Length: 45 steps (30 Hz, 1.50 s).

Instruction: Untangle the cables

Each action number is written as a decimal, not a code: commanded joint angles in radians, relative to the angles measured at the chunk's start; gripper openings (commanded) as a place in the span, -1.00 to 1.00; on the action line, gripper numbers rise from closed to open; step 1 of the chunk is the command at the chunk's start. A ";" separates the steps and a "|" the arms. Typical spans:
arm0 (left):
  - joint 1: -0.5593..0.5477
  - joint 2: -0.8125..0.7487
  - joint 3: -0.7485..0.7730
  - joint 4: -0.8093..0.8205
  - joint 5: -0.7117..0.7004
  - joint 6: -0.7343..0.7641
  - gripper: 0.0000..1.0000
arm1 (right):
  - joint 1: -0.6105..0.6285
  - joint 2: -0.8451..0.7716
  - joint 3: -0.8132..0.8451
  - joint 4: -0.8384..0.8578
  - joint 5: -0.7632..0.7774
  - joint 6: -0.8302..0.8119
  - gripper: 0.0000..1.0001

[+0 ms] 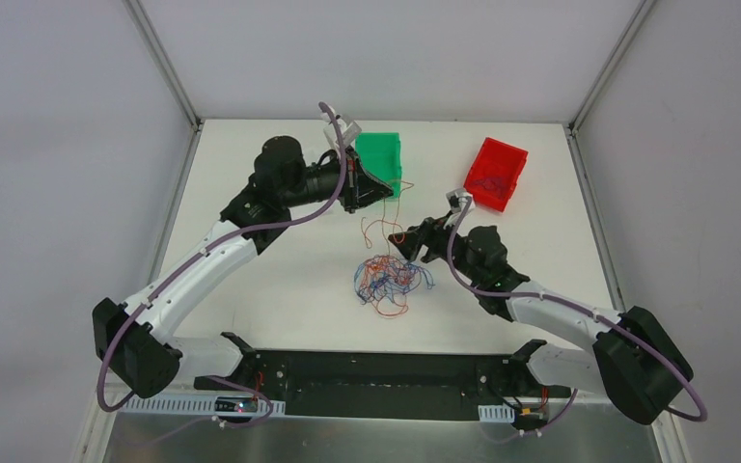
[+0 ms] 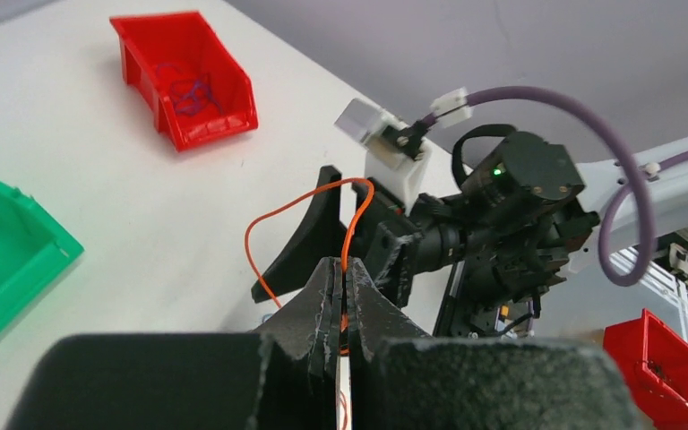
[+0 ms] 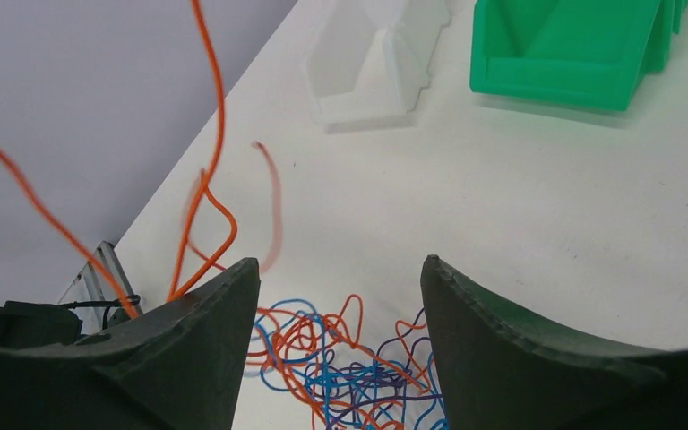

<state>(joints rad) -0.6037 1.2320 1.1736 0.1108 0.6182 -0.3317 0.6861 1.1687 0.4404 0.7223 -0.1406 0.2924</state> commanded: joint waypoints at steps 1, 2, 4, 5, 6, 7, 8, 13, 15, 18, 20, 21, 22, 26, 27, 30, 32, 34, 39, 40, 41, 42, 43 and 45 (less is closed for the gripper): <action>-0.017 0.030 0.016 -0.026 0.002 -0.016 -1.00 | 0.001 -0.049 -0.019 0.094 -0.048 -0.044 0.40; -0.017 0.034 0.016 -0.027 -0.002 -0.016 -1.00 | 0.001 -0.060 -0.023 0.094 -0.055 -0.049 0.40; -0.018 0.041 0.019 -0.029 -0.006 -0.018 -1.00 | 0.001 -0.086 -0.039 0.100 -0.051 -0.058 0.40; -0.018 0.042 0.022 -0.029 -0.009 -0.020 -1.00 | 0.002 -0.096 -0.048 0.113 -0.054 -0.062 0.39; -0.018 0.043 0.025 -0.030 -0.010 -0.021 -1.00 | 0.002 -0.103 -0.054 0.126 -0.069 -0.066 0.39; -0.019 0.044 0.030 -0.030 -0.010 -0.024 -1.00 | 0.002 -0.104 -0.057 0.138 -0.095 -0.067 0.37; -0.019 0.045 0.037 -0.030 -0.008 -0.027 -1.00 | 0.002 -0.097 -0.058 0.159 -0.131 -0.064 0.36; -0.020 0.056 0.074 -0.030 0.017 -0.055 -1.00 | 0.007 0.015 -0.020 0.218 -0.263 -0.032 0.34; -0.024 0.059 0.092 -0.030 0.029 -0.074 -1.00 | 0.015 0.063 0.001 0.218 -0.273 -0.031 0.35; -0.034 0.064 0.112 -0.027 0.035 -0.102 -1.00 | 0.027 0.125 0.031 0.226 -0.286 -0.032 0.34; -0.045 0.072 0.126 -0.022 0.038 -0.121 -1.00 | 0.039 0.161 0.051 0.219 -0.277 -0.032 0.34; -0.048 0.075 0.136 -0.020 0.041 -0.131 -1.00 | 0.042 0.177 0.064 0.199 -0.271 -0.035 0.34; -0.050 0.080 0.147 -0.018 0.046 -0.141 -1.00 | 0.046 0.192 0.077 0.182 -0.259 -0.034 0.32; -0.051 0.082 0.200 -0.010 0.018 -0.169 -1.00 | 0.049 0.255 0.112 0.158 -0.189 0.008 0.19; -0.051 0.079 0.220 -0.027 -0.016 -0.168 -1.00 | 0.049 0.275 0.124 0.143 -0.162 0.030 0.17; -0.050 0.069 0.320 -0.105 -0.159 -0.131 -1.00 | 0.048 0.310 0.177 0.020 -0.062 0.053 0.01; -0.048 0.056 0.394 -0.170 -0.272 -0.081 -1.00 | 0.043 0.319 0.193 -0.037 0.001 0.070 -0.09; -0.047 0.037 0.461 -0.195 -0.421 -0.023 -1.00 | 0.029 0.323 0.188 -0.055 0.044 0.106 -0.15; -0.038 0.002 0.522 -0.215 -0.700 0.091 -1.00 | -0.032 0.319 0.160 -0.052 0.062 0.195 -0.21; -0.036 -0.007 0.522 -0.216 -0.738 0.116 -1.00 | -0.048 0.315 0.152 -0.056 0.072 0.212 -0.20; -0.035 -0.014 0.516 -0.217 -0.773 0.135 -1.00 | -0.061 0.311 0.145 -0.059 0.082 0.230 -0.20; -0.034 -0.021 0.505 -0.218 -0.801 0.151 -1.00 | -0.073 0.303 0.136 -0.062 0.092 0.243 -0.20; -0.031 -0.028 0.493 -0.221 -0.824 0.162 -1.00 | -0.083 0.295 0.128 -0.070 0.107 0.252 -0.20; -0.025 -0.034 0.469 -0.241 -0.877 0.160 -1.00 | -0.095 0.280 0.131 -0.131 0.173 0.267 -0.21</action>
<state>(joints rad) -0.6460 1.2175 1.6596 -0.1139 -0.0593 -0.2497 0.6163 1.4887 0.5816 0.6586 -0.0814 0.4885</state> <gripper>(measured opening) 0.011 0.399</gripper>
